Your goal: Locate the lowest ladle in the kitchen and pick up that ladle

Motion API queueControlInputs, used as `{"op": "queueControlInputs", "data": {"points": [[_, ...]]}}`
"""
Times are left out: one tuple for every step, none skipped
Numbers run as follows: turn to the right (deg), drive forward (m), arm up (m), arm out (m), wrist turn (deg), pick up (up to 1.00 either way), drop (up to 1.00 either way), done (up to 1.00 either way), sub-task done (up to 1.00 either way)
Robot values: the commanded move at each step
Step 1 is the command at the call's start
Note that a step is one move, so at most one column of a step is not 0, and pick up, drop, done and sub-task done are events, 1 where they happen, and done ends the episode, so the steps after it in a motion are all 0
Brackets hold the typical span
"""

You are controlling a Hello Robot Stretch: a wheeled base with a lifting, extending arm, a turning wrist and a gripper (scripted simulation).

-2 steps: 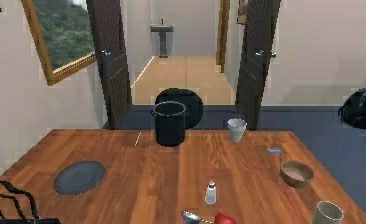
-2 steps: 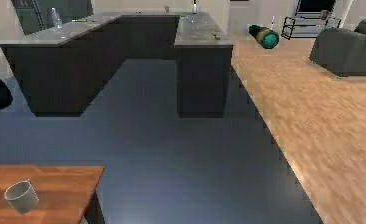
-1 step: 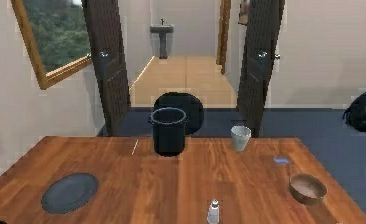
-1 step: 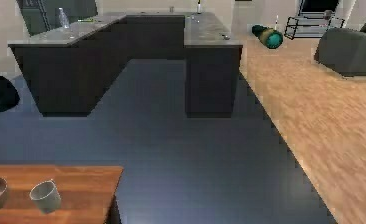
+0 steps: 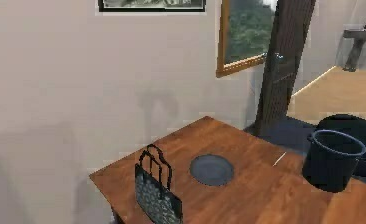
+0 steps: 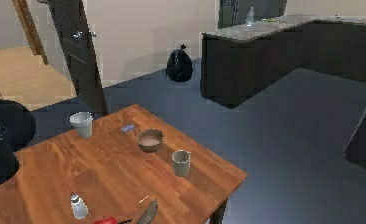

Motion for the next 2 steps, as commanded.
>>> {"op": "queueControlInputs", "data": {"points": [[-24.0,0.00,0.00,0.00,0.0,0.00,0.00,0.00,0.00],[0.0,0.00,0.50,0.00,0.0,0.00,0.00,0.00,0.00]]}}
